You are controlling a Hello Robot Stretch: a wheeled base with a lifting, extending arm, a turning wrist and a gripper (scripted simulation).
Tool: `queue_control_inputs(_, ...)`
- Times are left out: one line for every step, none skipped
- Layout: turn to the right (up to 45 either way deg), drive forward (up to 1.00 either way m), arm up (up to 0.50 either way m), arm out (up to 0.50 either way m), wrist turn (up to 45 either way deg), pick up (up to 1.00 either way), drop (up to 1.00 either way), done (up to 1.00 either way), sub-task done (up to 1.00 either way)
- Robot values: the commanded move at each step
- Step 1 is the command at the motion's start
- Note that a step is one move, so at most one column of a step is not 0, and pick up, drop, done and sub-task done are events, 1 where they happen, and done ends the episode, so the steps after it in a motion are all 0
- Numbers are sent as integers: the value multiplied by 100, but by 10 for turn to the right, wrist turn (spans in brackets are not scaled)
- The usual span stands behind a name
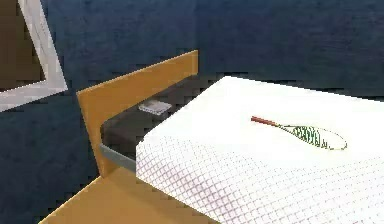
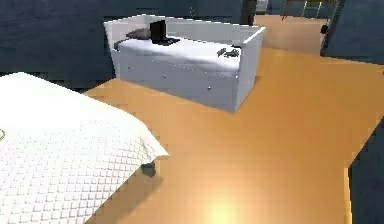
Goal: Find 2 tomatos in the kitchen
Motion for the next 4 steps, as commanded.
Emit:
queue_control_inputs(450,0,0,0,0,0,0,0,0)
queue_control_inputs(450,0,0,0,0,0,0,0,0)
queue_control_inputs(300,0,0,0,0,0,0,0,0)
queue_control_inputs(0,100,0,0,0,0,0,0,0)
